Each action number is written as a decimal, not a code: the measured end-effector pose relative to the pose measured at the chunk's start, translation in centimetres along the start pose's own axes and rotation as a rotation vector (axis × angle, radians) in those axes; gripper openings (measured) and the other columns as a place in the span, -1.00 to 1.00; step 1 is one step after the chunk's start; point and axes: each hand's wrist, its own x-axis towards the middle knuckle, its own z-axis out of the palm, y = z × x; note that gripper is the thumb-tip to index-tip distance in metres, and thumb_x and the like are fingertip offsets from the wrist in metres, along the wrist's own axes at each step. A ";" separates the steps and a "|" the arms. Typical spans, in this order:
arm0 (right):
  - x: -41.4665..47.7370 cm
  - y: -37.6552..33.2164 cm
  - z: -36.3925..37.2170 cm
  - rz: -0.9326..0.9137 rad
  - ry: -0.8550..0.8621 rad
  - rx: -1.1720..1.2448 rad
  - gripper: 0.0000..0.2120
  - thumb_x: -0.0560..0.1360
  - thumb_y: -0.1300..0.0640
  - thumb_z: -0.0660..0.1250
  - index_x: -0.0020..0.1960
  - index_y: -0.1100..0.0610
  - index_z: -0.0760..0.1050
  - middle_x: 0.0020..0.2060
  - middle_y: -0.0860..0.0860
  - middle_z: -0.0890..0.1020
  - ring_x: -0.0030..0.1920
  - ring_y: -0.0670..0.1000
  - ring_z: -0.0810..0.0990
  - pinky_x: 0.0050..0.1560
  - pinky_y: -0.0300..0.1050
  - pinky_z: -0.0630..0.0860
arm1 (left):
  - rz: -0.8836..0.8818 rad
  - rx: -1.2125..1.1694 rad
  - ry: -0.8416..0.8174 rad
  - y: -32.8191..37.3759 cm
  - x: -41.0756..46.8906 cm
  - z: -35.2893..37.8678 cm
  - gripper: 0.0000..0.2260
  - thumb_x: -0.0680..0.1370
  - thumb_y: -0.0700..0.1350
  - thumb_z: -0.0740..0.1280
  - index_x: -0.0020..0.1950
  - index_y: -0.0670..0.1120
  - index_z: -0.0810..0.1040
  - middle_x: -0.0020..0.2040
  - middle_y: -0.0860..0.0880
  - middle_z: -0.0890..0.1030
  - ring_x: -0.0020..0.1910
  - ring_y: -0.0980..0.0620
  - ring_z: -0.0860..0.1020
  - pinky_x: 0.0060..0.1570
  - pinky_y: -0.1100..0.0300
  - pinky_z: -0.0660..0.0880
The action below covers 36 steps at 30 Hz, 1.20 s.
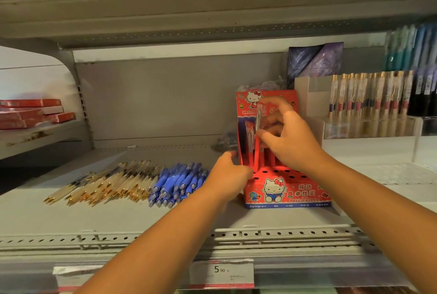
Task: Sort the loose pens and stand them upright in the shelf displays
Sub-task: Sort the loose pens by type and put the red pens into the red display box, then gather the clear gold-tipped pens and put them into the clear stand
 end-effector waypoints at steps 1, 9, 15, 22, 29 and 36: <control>0.0 0.2 0.0 0.007 0.004 0.005 -0.40 0.46 0.28 0.41 0.23 -0.33 0.33 -0.18 -0.07 0.61 -0.22 0.05 0.66 -0.18 0.18 0.64 | -0.005 0.016 -0.011 -0.1 -0.1 0.1 -0.68 0.48 -0.30 0.30 0.04 0.12 0.39 -0.02 -0.09 0.69 -0.05 -0.08 0.68 0.00 -0.06 0.63; -0.6 0.9 0.6 0.030 -0.092 -0.074 -0.43 0.46 0.28 0.42 0.24 -0.25 0.32 -0.17 -0.02 0.62 -0.27 -0.03 0.66 -0.18 0.09 0.65 | -0.003 0.010 -0.021 -0.1 -0.4 0.1 -0.66 0.48 -0.33 0.26 -0.08 0.16 0.46 -0.04 -0.17 0.71 0.02 -0.27 0.66 0.07 -0.30 0.55; -1.7 1.4 0.8 0.068 -0.227 -0.159 -0.49 0.46 0.28 0.42 0.18 -0.21 0.31 -0.24 -0.02 0.62 -0.34 -0.05 0.66 -0.25 -0.01 0.66 | -0.013 -0.005 -0.024 -0.1 -0.4 0.2 -0.65 0.50 -0.35 0.25 -0.07 0.14 0.47 -0.02 -0.15 0.70 0.01 -0.22 0.67 0.07 -0.28 0.56; -1.7 1.4 0.5 0.070 -0.196 -0.174 -0.49 0.46 0.21 0.46 0.26 -0.21 0.39 -0.22 -0.09 0.62 -0.32 -0.15 0.64 -0.24 -0.17 0.64 | -0.038 -0.012 -0.045 0.4 -0.8 0.1 -0.66 0.53 -0.34 0.25 -0.04 0.16 0.44 0.01 -0.13 0.69 -0.01 -0.15 0.68 0.05 -0.15 0.61; -1.9 0.0 0.1 -0.029 0.058 -0.211 -0.63 0.45 0.14 0.44 0.21 -0.09 0.48 -0.10 -0.13 0.61 -0.14 -0.13 0.58 -0.06 -0.18 0.55 | 0.113 0.046 0.088 0.8 -1.7 -1.9 -0.67 0.53 -0.26 0.31 0.26 0.00 0.47 0.01 0.11 0.62 -0.17 0.27 0.62 -0.21 0.28 0.56; -3.1 -4.7 4.9 0.053 -0.296 0.091 -0.67 0.49 0.18 0.42 0.23 -0.04 0.54 -0.06 -0.06 0.66 -0.13 -0.12 0.64 -0.02 -0.17 0.58 | 0.183 0.159 0.244 0.2 -4.0 -9.6 -0.72 0.52 -0.22 0.34 0.20 0.02 0.53 0.05 0.04 0.64 -0.10 0.17 0.60 -0.10 0.22 0.52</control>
